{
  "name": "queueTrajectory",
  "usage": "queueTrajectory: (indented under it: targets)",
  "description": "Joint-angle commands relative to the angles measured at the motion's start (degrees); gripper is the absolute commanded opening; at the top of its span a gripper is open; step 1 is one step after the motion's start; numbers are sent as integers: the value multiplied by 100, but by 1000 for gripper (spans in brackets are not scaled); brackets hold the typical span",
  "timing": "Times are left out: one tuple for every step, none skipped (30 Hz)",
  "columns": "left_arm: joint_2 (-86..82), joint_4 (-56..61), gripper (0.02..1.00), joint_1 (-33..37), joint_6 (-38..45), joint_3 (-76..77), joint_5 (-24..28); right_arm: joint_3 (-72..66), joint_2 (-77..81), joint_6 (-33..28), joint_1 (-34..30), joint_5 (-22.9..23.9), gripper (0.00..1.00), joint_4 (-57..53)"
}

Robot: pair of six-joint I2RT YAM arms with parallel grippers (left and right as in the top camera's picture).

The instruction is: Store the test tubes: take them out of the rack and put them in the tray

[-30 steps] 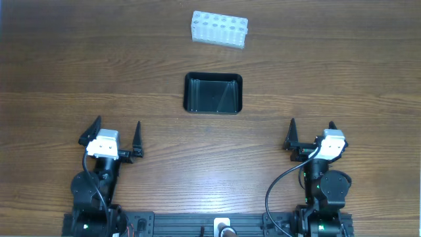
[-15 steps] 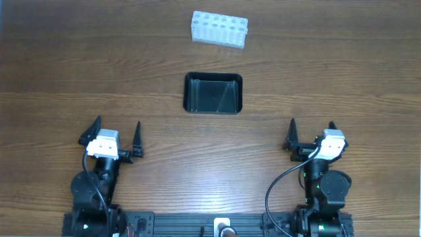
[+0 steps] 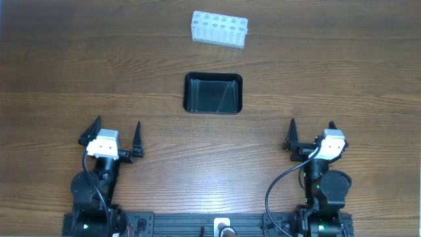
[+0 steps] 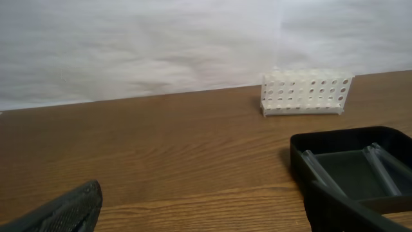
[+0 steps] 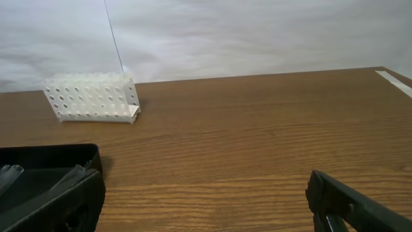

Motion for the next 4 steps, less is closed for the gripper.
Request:
queueTrajectory:
  targets:
    - [-39,-20,996,42,74,-24,74,-33,-57,48,37,-68,991,-20]
    - [-39,-17,1000,42,76,-24,72,-33,-57,48,37,-68,993,-20]
    - [-39,-20,1000,42,76,-24,74,-33,-57,48,37,-68,993,-20]
    - [-39,-20,1000,42,74,-24,72,-33,-57,48,37,-68,991,-20]
